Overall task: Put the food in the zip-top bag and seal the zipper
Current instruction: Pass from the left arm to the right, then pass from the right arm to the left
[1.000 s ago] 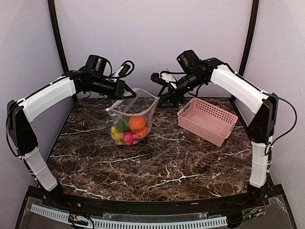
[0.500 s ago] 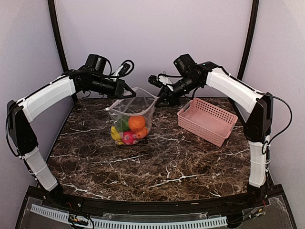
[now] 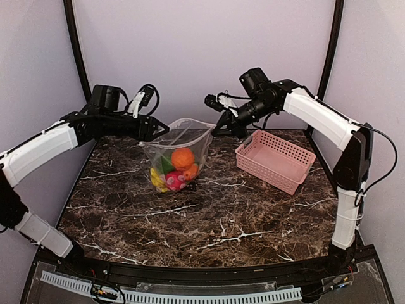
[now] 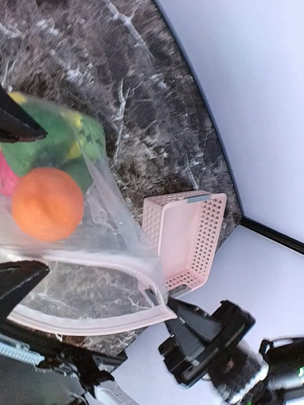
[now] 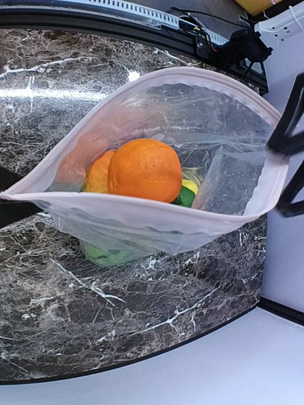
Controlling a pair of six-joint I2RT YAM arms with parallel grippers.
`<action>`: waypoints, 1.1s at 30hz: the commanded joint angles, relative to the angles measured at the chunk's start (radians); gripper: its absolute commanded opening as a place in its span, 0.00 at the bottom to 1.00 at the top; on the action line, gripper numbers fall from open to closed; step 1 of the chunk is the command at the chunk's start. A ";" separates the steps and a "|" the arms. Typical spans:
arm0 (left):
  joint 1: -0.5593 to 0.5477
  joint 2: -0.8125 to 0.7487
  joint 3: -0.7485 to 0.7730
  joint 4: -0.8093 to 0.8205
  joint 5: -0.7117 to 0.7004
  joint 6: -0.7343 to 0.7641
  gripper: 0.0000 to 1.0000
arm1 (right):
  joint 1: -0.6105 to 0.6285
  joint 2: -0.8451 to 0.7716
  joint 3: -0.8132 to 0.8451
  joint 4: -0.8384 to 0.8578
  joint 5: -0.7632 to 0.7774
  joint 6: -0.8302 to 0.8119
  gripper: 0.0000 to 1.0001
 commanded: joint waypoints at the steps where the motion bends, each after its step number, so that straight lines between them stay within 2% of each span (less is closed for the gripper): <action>1: -0.001 -0.281 -0.276 0.389 -0.124 -0.008 0.68 | -0.039 -0.064 -0.046 -0.013 -0.013 0.020 0.00; 6: -0.001 -0.378 -0.517 0.584 -0.027 -0.031 0.70 | -0.061 -0.075 -0.073 -0.015 -0.036 0.047 0.00; 9: -0.001 -0.415 -0.611 0.701 0.037 -0.053 0.69 | -0.068 -0.078 -0.077 -0.015 -0.042 0.055 0.00; 11: -0.001 -0.422 -0.653 0.710 0.048 -0.024 0.69 | -0.071 -0.079 -0.076 -0.015 -0.039 0.057 0.00; 20: -0.001 -0.368 -0.691 0.753 0.051 0.092 0.65 | -0.070 -0.073 -0.067 -0.015 -0.050 0.070 0.00; 30: -0.001 -0.299 -0.683 0.747 0.067 0.163 0.49 | -0.073 -0.058 -0.046 -0.017 -0.044 0.080 0.00; 33: 0.000 -0.285 -0.677 0.747 0.071 0.171 0.40 | -0.073 -0.053 -0.040 -0.018 -0.044 0.083 0.00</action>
